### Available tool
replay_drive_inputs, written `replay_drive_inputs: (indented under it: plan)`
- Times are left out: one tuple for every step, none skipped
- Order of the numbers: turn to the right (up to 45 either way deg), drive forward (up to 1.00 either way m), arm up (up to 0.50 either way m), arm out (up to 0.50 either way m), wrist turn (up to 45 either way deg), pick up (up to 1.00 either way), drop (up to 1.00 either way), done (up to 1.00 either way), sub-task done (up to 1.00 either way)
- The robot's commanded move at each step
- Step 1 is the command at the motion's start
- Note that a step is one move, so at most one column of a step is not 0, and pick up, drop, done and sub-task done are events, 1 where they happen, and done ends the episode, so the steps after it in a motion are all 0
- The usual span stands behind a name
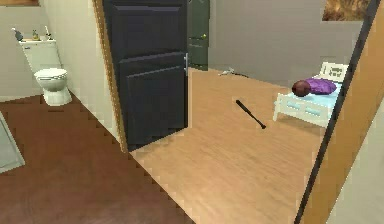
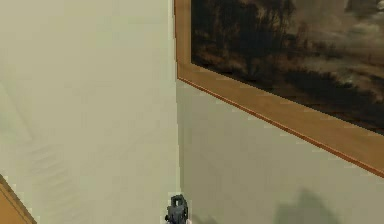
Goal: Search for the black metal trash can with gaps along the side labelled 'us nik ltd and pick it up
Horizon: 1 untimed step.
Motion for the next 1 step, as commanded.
replay_drive_inputs:
  plan:
    - [0.0, 0.0, 0.0, 0.0, 0.0, 0.0, 0.0, 1.0, 0.0]
